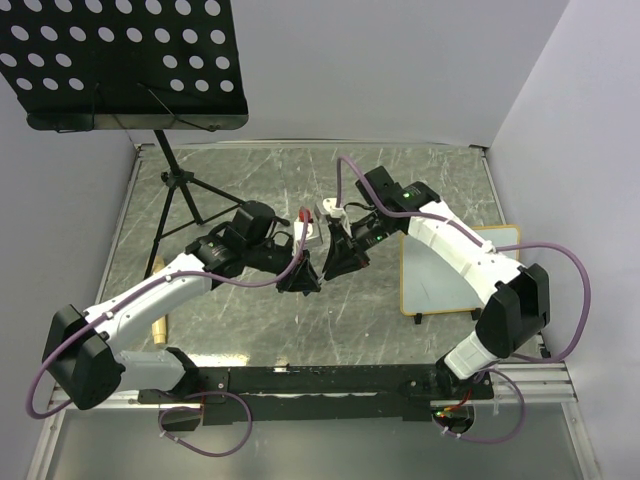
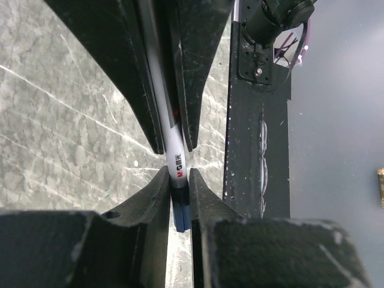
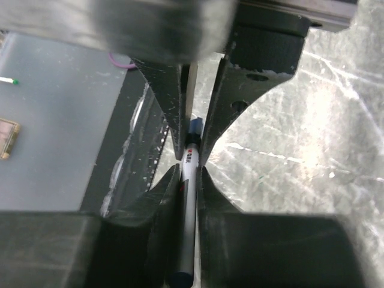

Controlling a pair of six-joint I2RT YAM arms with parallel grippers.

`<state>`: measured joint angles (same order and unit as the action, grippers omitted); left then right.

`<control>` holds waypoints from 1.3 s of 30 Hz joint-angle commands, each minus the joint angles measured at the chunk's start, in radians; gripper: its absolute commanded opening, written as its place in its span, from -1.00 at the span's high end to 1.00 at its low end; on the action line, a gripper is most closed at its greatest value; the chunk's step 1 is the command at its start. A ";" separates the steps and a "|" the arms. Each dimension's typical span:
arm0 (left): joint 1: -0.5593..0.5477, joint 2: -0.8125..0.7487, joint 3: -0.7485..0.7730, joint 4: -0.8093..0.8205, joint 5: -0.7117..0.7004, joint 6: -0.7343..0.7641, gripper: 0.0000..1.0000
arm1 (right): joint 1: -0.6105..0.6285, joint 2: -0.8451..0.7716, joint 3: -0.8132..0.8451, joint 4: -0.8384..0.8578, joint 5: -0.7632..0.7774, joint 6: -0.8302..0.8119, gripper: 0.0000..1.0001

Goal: Write a sentence on the whiteboard
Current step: Open the pen cap from the whiteboard marker, then place the pen cap at the center of the board.

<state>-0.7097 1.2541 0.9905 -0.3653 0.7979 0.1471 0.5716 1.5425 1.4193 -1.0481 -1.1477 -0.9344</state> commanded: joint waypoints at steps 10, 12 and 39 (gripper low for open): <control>0.059 -0.045 -0.058 -0.004 0.021 0.081 0.98 | -0.058 0.010 0.096 -0.067 -0.017 0.054 1.00; 0.067 -0.035 -0.073 -0.027 0.015 0.107 0.98 | -0.088 -0.010 0.093 -0.059 -0.018 0.060 1.00; 0.154 -0.013 -0.297 0.256 -0.431 -0.435 0.92 | -0.407 -0.355 -0.123 0.408 0.204 0.540 1.00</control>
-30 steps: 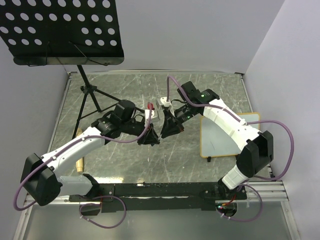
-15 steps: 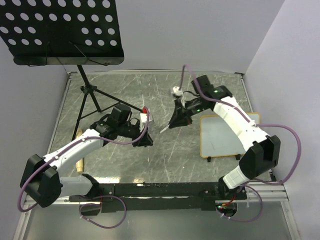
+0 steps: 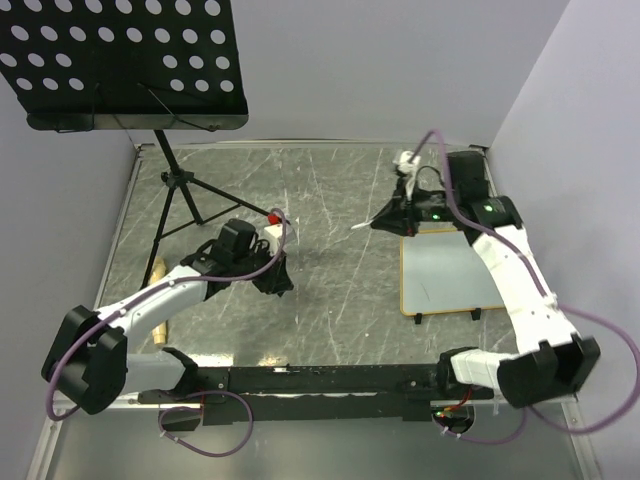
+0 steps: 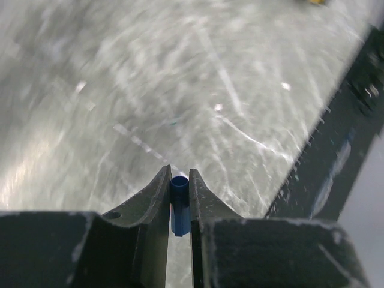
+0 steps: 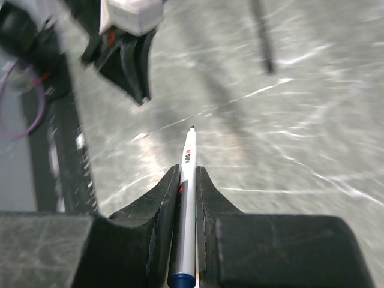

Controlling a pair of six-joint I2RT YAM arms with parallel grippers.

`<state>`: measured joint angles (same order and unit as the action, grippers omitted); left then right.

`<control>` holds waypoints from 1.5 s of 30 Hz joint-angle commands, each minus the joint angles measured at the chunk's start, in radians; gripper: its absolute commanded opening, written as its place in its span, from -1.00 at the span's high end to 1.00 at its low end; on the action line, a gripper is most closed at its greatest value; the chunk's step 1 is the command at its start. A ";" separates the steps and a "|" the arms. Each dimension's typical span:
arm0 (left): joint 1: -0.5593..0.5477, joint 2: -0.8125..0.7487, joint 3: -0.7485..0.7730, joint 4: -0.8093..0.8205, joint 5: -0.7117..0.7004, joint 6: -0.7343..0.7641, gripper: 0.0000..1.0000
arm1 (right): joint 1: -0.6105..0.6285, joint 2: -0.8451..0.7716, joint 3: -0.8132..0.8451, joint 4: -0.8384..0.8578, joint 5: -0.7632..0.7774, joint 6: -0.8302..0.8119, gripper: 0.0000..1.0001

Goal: Write a sentence on the whiteboard
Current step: Place the pen cap at the center of the board, then pick up the whiteboard from the whiteboard stand.

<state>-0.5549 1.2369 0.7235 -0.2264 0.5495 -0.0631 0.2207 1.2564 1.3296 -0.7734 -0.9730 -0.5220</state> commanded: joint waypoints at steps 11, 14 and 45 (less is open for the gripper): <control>0.001 0.029 -0.159 0.246 -0.597 -0.414 0.65 | -0.124 -0.144 -0.151 0.206 -0.030 0.188 1.00; 0.003 0.111 -0.119 0.190 -0.663 -0.472 0.58 | -0.139 -0.149 -0.161 0.214 -0.047 0.197 1.00; -0.037 -0.229 -0.371 0.980 -0.282 -0.589 -0.92 | -0.359 -0.290 -0.210 0.240 -0.147 0.227 1.00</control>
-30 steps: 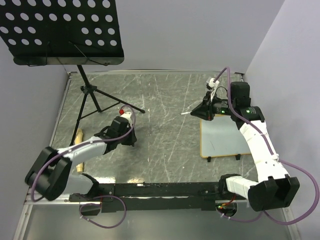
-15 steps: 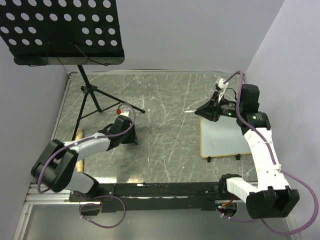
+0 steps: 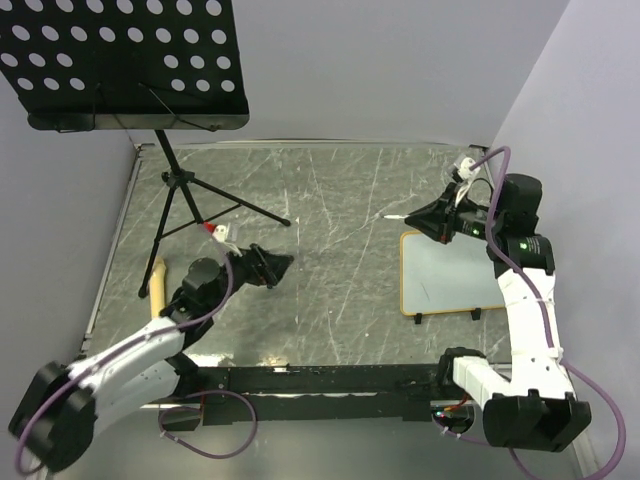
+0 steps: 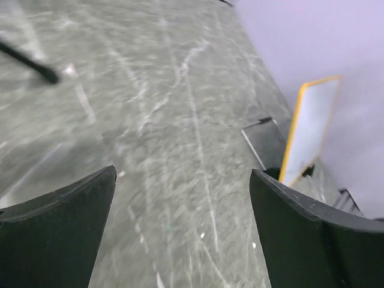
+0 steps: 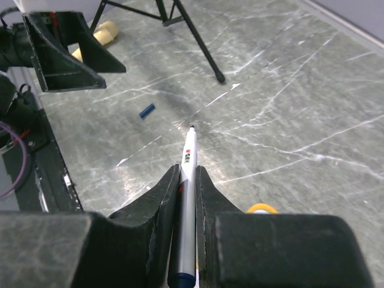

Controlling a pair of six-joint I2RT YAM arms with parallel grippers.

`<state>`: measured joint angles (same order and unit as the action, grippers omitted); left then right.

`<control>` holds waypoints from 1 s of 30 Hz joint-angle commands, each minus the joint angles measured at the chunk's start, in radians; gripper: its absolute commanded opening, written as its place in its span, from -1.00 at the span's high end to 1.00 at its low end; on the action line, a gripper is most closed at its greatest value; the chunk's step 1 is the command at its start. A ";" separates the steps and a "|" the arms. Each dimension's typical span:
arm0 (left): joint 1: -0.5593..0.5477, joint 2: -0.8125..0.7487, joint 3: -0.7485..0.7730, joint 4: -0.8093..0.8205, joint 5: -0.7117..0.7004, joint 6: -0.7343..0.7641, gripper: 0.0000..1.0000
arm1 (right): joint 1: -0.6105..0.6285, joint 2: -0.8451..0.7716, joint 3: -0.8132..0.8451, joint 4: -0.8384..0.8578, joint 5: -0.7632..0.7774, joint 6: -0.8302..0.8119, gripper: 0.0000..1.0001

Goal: Write a sentence on the whiteboard
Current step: Pick up the whiteboard from the whiteboard stand.

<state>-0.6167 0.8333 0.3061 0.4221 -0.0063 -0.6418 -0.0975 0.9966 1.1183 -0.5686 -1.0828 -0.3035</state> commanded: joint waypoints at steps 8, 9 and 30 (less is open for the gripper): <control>-0.130 0.760 0.444 0.619 0.709 0.001 -0.99 | -0.128 -0.027 -0.002 0.065 -0.086 0.063 1.00; -0.147 0.850 0.477 0.632 0.701 -0.004 -0.99 | -0.136 -0.029 -0.002 0.067 -0.088 0.064 1.00; -0.301 1.405 1.002 0.619 0.644 -0.090 -0.30 | -0.180 0.000 -0.009 0.090 -0.134 0.086 1.00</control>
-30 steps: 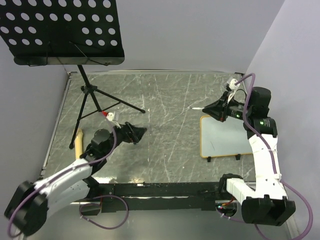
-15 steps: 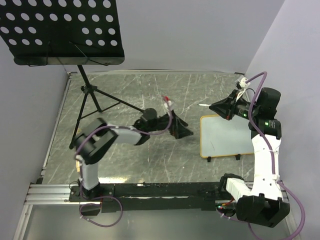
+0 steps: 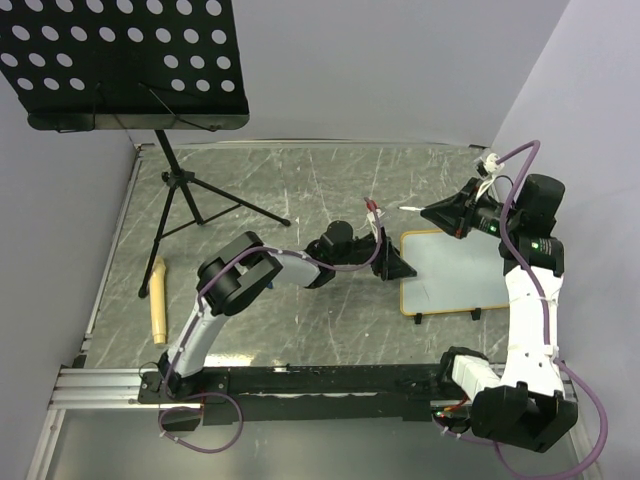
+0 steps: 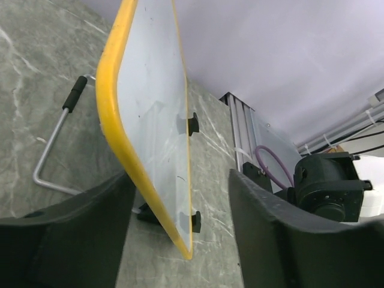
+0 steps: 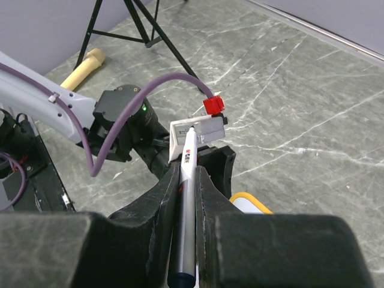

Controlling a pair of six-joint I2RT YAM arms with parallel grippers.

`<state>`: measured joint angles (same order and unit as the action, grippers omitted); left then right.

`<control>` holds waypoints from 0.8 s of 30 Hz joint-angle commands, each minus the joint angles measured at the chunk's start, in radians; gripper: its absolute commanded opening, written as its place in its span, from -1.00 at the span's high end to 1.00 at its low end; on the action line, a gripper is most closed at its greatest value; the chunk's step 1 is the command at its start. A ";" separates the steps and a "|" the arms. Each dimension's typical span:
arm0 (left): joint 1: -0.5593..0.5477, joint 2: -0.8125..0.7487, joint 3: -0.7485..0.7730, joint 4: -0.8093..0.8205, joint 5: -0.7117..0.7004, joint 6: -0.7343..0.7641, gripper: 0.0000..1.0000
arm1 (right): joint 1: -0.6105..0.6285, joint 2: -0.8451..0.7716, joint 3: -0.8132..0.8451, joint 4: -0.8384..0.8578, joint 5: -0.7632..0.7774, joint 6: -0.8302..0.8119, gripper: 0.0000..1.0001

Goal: Write a sentence on the whiteboard
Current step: Pick up the whiteboard from the whiteboard stand.

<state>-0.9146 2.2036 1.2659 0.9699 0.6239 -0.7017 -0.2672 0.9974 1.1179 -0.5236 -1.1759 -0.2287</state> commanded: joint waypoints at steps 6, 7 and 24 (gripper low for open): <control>-0.003 0.076 0.090 0.112 0.048 -0.076 0.31 | -0.013 0.001 -0.015 0.050 -0.047 0.012 1.00; -0.003 0.077 0.098 0.112 0.053 -0.084 0.43 | -0.013 0.003 -0.015 0.048 -0.048 0.012 1.00; 0.022 -0.002 0.072 0.259 0.091 -0.160 0.98 | -0.026 -0.002 -0.004 0.037 -0.062 0.008 1.00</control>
<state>-0.9066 2.2841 1.3296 1.0409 0.6910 -0.8143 -0.2802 1.0019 1.0931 -0.5091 -1.2018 -0.2211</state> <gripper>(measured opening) 0.088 0.187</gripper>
